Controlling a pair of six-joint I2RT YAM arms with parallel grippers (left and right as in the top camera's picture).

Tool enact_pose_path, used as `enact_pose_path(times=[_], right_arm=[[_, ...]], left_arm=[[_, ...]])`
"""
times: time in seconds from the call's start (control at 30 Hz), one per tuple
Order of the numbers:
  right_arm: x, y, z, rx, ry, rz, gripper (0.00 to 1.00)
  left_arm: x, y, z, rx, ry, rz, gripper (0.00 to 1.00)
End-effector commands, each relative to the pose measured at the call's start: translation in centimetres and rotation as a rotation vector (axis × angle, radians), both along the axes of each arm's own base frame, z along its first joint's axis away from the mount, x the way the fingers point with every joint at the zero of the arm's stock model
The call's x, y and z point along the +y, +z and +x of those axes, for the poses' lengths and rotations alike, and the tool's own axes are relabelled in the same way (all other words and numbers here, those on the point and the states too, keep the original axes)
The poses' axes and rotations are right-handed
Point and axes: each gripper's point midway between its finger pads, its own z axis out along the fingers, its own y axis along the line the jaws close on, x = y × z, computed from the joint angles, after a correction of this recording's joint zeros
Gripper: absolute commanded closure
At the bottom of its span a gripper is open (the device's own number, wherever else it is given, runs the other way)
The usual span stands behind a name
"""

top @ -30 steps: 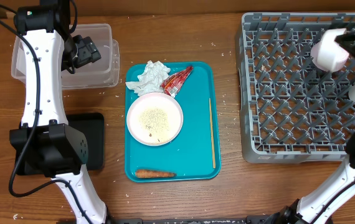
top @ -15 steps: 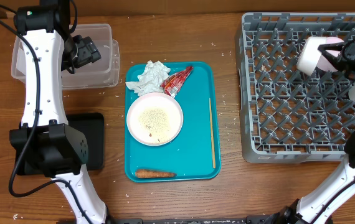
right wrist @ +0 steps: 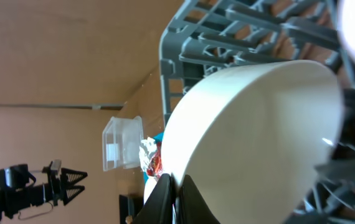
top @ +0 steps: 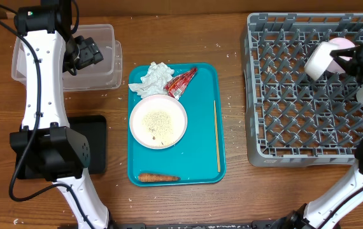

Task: Sort waste into correct bins and load items into the dishwasher
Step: 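Carry the white plate into the dish rack and release it, then move the right gripper down to the wooden chopstick and grasp it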

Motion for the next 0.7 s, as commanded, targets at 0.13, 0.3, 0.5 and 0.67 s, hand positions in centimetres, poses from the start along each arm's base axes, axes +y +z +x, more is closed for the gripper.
enact_pose_path(times=[0.13,0.3,0.5,0.67], right_arm=[[-5.6,-0.6,-1.7,0.138,-0.149,-0.207,0.96],[-8.2,-1.7,-3.3,0.251,-0.239,-0.261,0.92],[-11.3,-2.8,-5.5,0.383,-0.370,-0.293,0.94],[-12.3,-1.9,-6.7,0.413,-0.412,-0.359,0.95]], left_arm=[[0.0,0.1,0.2,-0.009,0.013,-0.003,0.00],[0.0,0.1,0.2,-0.009,0.013,-0.003,0.00],[0.0,0.1,0.2,-0.009,0.013,-0.003,0.00],[0.0,0.1,0.2,-0.009,0.013,-0.003,0.00]])
